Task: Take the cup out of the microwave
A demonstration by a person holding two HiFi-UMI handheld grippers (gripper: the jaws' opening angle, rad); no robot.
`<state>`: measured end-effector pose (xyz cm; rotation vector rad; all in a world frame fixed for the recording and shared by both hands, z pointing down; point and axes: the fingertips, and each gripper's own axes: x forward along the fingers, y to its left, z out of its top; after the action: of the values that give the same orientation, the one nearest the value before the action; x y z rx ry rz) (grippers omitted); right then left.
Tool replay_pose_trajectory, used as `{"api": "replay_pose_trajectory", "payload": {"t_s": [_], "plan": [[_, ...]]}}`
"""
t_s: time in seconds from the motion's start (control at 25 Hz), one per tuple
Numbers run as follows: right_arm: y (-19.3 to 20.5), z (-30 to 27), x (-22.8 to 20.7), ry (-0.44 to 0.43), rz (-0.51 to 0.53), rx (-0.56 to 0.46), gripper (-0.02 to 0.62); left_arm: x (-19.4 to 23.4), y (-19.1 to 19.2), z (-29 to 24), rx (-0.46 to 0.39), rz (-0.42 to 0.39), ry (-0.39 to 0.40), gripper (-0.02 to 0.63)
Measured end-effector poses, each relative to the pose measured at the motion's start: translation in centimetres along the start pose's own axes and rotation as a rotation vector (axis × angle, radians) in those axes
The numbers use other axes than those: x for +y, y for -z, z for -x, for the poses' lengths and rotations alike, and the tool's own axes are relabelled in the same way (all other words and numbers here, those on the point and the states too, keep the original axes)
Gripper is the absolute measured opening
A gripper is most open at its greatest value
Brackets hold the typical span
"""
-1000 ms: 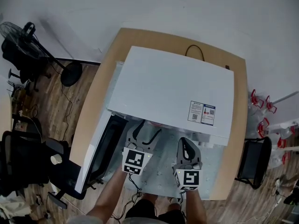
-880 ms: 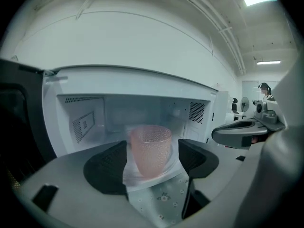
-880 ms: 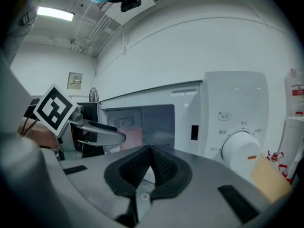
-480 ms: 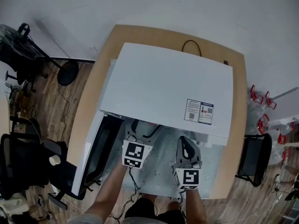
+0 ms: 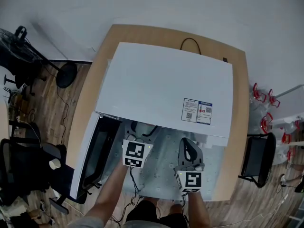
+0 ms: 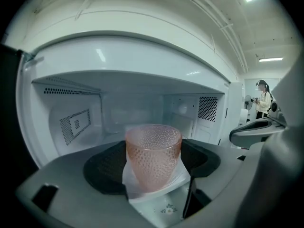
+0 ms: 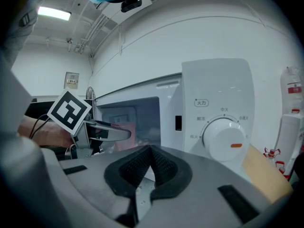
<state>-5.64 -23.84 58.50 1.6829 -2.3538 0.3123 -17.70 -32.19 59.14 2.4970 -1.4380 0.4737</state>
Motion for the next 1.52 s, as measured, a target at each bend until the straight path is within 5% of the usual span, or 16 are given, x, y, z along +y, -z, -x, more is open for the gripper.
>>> {"api": "replay_pose_trajectory", "payload": {"t_s": [1.52], "plan": [[-2.4,5.8,-1.0,-0.039,0.011,-0.066,0.017,-3.6,-1.6,6.3,-0.027,0.010,-0.073,0.365]]}}
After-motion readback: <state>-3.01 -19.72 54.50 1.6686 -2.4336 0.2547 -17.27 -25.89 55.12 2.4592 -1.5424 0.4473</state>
